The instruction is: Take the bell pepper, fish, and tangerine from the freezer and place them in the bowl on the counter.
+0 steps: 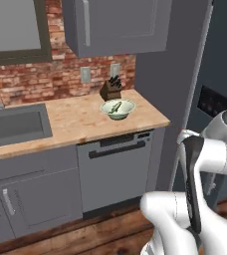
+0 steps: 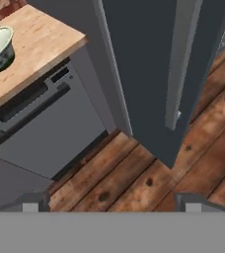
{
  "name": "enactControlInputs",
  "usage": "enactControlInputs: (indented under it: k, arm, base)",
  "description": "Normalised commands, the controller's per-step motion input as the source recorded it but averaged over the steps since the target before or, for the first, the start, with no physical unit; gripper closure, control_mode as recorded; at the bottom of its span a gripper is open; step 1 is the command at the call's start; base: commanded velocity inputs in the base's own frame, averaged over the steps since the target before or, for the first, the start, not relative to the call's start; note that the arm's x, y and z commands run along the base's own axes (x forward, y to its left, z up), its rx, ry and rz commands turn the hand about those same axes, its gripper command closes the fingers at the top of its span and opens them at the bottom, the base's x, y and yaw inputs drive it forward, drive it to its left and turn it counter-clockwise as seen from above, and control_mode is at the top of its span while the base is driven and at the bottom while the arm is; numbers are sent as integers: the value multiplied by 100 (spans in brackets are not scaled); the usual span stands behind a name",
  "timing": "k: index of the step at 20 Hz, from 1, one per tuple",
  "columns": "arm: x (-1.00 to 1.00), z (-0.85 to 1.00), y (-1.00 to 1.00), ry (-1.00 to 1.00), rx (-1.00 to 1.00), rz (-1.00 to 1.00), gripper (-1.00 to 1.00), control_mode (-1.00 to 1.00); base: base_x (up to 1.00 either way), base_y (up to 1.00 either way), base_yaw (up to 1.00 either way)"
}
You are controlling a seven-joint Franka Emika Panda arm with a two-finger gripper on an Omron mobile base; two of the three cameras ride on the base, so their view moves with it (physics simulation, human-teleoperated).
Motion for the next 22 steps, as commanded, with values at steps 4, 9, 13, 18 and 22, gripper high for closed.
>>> enactControlInputs:
  k: [4, 9, 13, 18, 22]
  arm:
    - [0, 0, 0, 0, 0, 0, -100, 100]
    - [0, 0, 0, 0, 0, 0, -100, 100]
    - [0, 0, 0, 0, 0, 0, -100, 100]
    - [0, 0, 0, 0, 0, 0, -100, 100]
    - [0, 0, 0, 0, 0, 0, -100, 100]
  base:
    - [-97, -59, 0]
    - [-40, -79, 4]
    - [58, -85, 18]
    - [41, -99, 20]
    - [31, -100, 25]
